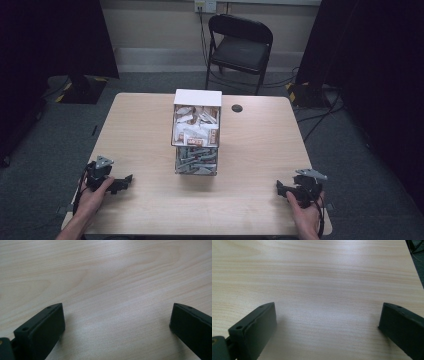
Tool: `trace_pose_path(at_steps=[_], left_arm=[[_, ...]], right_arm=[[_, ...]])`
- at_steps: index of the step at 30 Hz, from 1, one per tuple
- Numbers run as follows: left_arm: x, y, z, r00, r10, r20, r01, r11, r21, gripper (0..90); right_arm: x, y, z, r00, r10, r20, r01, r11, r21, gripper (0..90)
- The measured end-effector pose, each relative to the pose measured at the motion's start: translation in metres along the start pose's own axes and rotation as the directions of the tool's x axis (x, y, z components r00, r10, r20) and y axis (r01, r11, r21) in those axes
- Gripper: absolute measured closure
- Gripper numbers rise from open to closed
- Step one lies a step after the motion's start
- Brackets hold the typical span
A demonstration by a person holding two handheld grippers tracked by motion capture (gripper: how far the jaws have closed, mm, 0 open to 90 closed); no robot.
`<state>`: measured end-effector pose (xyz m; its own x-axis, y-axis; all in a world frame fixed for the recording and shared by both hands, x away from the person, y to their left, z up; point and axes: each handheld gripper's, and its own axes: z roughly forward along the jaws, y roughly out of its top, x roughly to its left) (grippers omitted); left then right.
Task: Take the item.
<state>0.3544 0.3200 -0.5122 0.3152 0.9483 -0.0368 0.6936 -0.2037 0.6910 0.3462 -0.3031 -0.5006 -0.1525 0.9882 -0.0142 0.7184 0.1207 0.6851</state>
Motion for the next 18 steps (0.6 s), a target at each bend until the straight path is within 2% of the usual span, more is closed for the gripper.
trace_pose_path(at_steps=[8, 10, 11, 12, 13, 15, 16, 18], left_arm=[[0.0001, 0.0001, -0.0001, 1.0, 0.001, -0.001, -0.001, 1.0, 0.001, 0.0], [0.0001, 0.0001, 0.0, 1.0, 0.001, 0.0, -0.001, 1.0, 0.0, 0.0], [0.0001, 0.0, 0.0, 1.0, 0.001, 0.0, -0.001, 1.0, 0.0, 0.0], [0.0001, 0.0001, -0.0001, 1.0, 0.001, 0.0, -0.001, 1.0, 0.001, 0.0], [0.0001, 0.0001, -0.0001, 1.0, 0.001, 0.0, -0.001, 1.0, 0.001, 0.0], [0.0001, 0.0001, -0.0001, 1.0, 0.002, 0.0, -0.002, 1.0, 0.002, 0.0], [0.0001, 0.0, 0.0, 1.0, 0.001, 0.0, -0.001, 1.0, 0.0, 0.0], [0.0001, 0.0001, -0.0001, 1.0, 0.001, 0.0, -0.001, 1.0, 0.001, 0.0]], right_arm=[[-0.0001, -0.002, -0.0026, 1.0, 0.008, 0.003, -0.008, 1.0, -0.004, 2.4], [-0.001, -0.0015, -0.0036, 0.9996, 0.026, -0.008, -0.026, 1.0, -0.01, 6.2], [-0.0017, -0.0012, -0.0046, 0.9994, 0.03, -0.019, -0.031, 0.999, -0.017, 10.9], [-0.0022, -0.0009, -0.0056, 0.9993, 0.021, -0.032, -0.022, 0.999, -0.027, 16.2], [-0.0012, -0.0008, -0.0062, 0.9989, 0.015, -0.044, -0.016, 0.999, -0.029, 16.1], [0.0014, -0.0009, -0.0056, 0.9993, -0.001, -0.036, 0.0, 1.0, -0.026, 15.0], [0.0031, 0.0, -0.0057, 0.9984, -0.012, -0.056, 0.011, 1.0, -0.022, 16.1], [0.0043, 0.0003, -0.006, 0.9977, -0.018, -0.065, 0.017, 1.0, -0.02, 17.0]])
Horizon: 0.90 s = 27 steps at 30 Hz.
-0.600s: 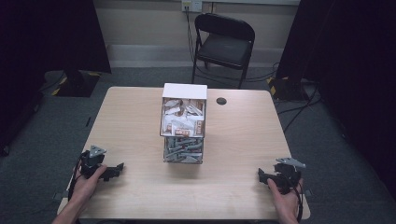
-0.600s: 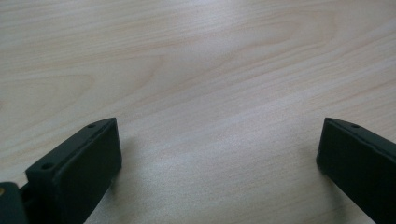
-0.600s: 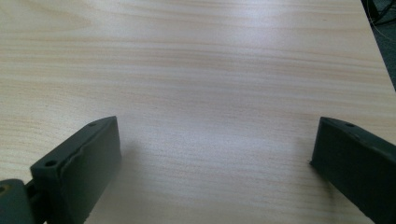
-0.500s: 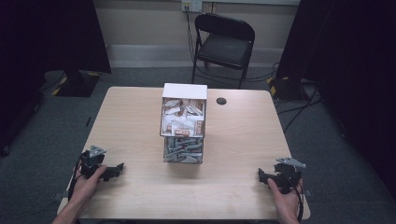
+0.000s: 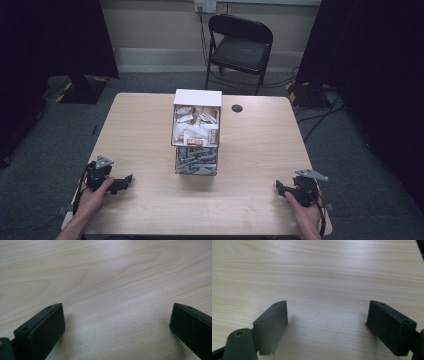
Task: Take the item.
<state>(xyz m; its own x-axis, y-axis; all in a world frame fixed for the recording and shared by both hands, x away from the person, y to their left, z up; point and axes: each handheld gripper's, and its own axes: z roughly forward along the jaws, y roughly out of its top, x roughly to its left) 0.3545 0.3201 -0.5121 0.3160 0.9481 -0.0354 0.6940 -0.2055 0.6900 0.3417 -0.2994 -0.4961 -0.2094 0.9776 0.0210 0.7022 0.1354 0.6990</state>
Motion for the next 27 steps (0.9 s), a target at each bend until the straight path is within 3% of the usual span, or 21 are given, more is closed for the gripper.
trace_pose_path(at_steps=[4, 10, 15, 23, 27], left_arm=[[0.0, 0.0, 0.0, 1.0, 0.001, 0.001, -0.001, 1.0, 0.0, 0.0], [0.0, 0.0, 0.0, 1.0, 0.0, 0.0, 0.0, 1.0, -0.001, 0.0], [0.0, 0.0, 0.0, 1.0, 0.0, 0.0, 0.0, 1.0, 0.0, 0.0], [0.0, 0.0, 0.0, 1.0, 0.0, 0.0, 0.0, 1.0, -0.001, 0.0], [0.0, 0.0, 0.0, 1.0, 0.0, 0.0, 0.0, 1.0, 0.0, 0.0]], right_arm=[[0.005, 0.002, -0.002, 0.9988, -0.026, -0.043, 0.026, 1.0, -0.005, 23.5], [0.013, 0.004, -0.006, 0.9948, -0.045, -0.091, 0.042, 0.999, -0.034, 26.0], [0.018, 0.007, -0.009, 0.9915, -0.075, -0.106, 0.07, 0.996, -0.053, 28.2], [0.023, 0.013, -0.017, 0.9808, -0.069, -0.183, 0.051, 0.993, -0.102, 33.7], [0.029, 0.015, -0.02, 0.9748, -0.11, -0.194, 0.087, 0.988, -0.125, 35.3]])
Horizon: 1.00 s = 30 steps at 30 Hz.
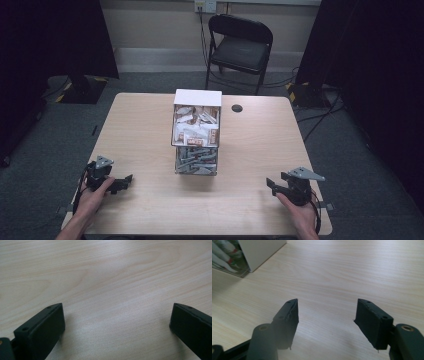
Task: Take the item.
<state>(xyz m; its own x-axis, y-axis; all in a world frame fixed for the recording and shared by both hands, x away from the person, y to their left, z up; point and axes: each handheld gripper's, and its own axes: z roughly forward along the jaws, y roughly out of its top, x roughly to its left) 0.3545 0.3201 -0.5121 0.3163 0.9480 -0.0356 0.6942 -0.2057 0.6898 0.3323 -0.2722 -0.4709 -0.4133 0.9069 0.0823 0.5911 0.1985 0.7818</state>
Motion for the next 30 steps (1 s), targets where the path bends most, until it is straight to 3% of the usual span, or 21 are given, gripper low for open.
trace_pose_path(at_steps=[3, 6, 9, 16, 23, 30], left_arm=[[0.0, 0.0, 0.0, 1.0, 0.0, 0.0, 0.0, 1.0, -0.001, 0.0], [0.0, 0.0, 0.0, 1.0, -0.001, 0.0, 0.001, 1.0, -0.001, 0.0], [0.0, 0.0, 0.0, 1.0, 0.0, 0.0, 0.0, 1.0, 0.0, 0.0], [0.0, 0.0, 0.0, 1.0, 0.0, 0.0, 0.0, 1.0, -0.001, 0.0], [0.0, 0.0, 0.0, 1.0, 0.0, 0.0, 0.0, 1.0, 0.0, 0.0], [0.0, 0.0, 0.0, 1.0, 0.0, 0.0, 0.0, 1.0, 0.0, 0.0]], right_arm=[[0.008, 0.007, -0.003, 0.9994, -0.033, -0.005, 0.033, 0.999, -0.022, 36.4], [0.011, 0.011, -0.005, 0.9994, -0.031, -0.011, 0.031, 0.999, -0.03, 36.4], [0.018, 0.015, -0.003, 0.9972, -0.034, -0.066, 0.032, 0.999, -0.018, 38.1], [0.026, 0.021, -0.005, 0.9923, -0.027, -0.121, 0.024, 0.999, -0.028, 38.5], [0.045, 0.027, -0.001, 0.9776, -0.066, -0.2, 0.065, 0.998, -0.015, 43.0], [0.056, 0.037, 0.003, 0.9651, -0.065, -0.254, 0.063, 0.998, -0.015, 47.4]])
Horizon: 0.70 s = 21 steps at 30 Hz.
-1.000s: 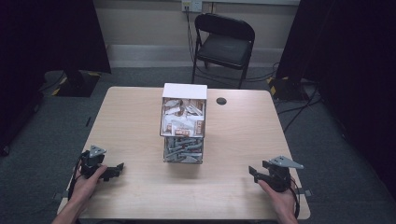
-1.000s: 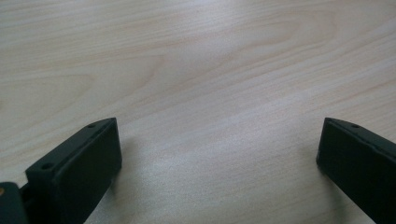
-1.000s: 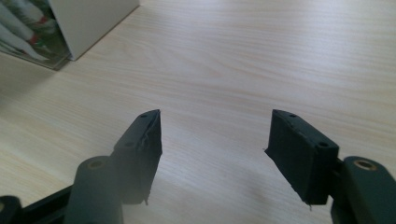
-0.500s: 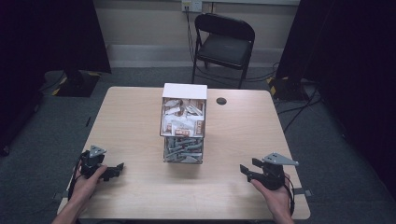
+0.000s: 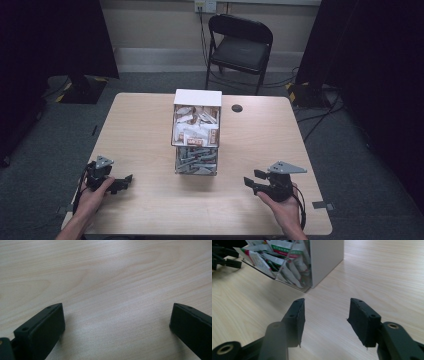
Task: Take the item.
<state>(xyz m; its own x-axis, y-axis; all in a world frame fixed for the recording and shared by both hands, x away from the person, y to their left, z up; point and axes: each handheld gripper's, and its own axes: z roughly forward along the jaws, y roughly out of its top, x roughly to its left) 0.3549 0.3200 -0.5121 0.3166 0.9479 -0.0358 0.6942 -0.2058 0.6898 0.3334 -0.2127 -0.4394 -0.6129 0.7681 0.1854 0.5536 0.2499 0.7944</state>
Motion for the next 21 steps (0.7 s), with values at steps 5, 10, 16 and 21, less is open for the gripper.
trace_pose_path(at_steps=[5, 10, 16, 21], left_arm=[[-0.001, 0.001, 0.001, 1.0, -0.001, -0.001, 0.001, 1.0, -0.002, 0.0], [-0.001, 0.001, 0.001, 1.0, -0.001, -0.002, 0.001, 1.0, -0.003, 0.0], [-0.001, 0.001, 0.001, 1.0, -0.002, -0.001, 0.002, 1.0, -0.003, 0.0], [-0.001, 0.001, 0.001, 1.0, -0.001, -0.002, 0.001, 1.0, -0.003, 0.0]], right_arm=[[0.011, 0.008, 0.006, 0.9984, -0.016, -0.055, 0.016, 1.0, -0.005, 49.4], [0.02, 0.014, 0.012, 0.9948, -0.047, -0.091, 0.047, 0.999, -0.011, 50.8], [0.034, 0.02, 0.019, 0.9842, -0.086, -0.155, 0.082, 0.996, -0.033, 51.2], [0.042, 0.026, 0.025, 0.9779, -0.105, -0.181, 0.1, 0.994, -0.035, 53.5]])
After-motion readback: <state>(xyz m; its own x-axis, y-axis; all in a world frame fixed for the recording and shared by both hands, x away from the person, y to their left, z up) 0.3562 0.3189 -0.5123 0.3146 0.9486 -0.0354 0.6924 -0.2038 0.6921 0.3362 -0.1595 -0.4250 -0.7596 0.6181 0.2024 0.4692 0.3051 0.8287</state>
